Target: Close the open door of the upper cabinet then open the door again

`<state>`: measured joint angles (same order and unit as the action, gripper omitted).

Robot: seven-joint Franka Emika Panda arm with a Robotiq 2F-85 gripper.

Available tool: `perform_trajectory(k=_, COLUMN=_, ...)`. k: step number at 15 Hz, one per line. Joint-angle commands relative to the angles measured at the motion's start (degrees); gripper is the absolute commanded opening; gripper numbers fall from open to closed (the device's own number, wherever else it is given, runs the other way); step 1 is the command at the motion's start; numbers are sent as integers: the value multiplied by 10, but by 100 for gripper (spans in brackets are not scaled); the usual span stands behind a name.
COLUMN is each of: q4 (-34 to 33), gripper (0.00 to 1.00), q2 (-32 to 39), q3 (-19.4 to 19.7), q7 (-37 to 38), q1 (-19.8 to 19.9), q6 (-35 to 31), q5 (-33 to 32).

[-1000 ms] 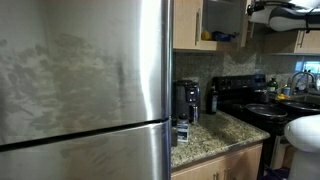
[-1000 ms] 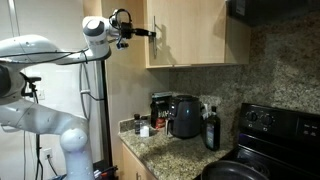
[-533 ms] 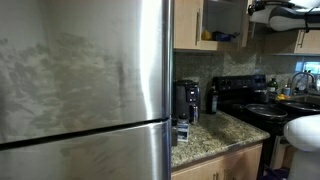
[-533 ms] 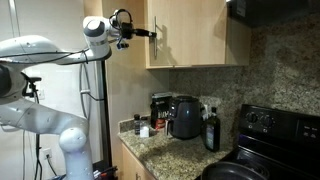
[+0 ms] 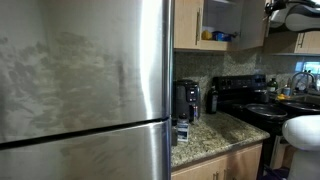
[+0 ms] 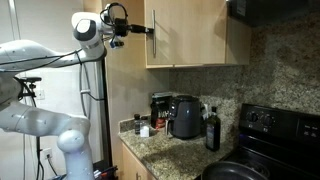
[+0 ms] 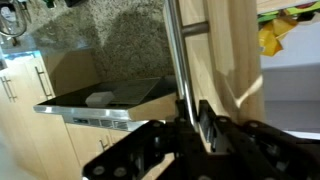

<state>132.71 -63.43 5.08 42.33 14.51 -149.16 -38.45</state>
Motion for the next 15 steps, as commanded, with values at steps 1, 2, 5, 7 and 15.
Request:
perform_trajectory(k=1, q4=49, gripper=4, q2=-29, q3=59, q7=-72, q1=86, q6=2, q5=29)
perform_trajectory(k=2, q4=56, gripper=4, q2=-34, q3=79, q7=-92, q1=109, q6=3, q5=32)
perform_trajectory(k=5, q4=81, gripper=4, q2=-9, q3=151, q7=-142, q1=191, q6=-9, q5=29)
perform_trajectory(k=7, q4=88, gripper=4, q2=14, q3=170, q7=-173, q1=214, q6=27, q5=56)
perform_trajectory(k=15, q4=100, gripper=19, q2=29, q3=27, q7=-210, q1=154, q6=255, q5=248)
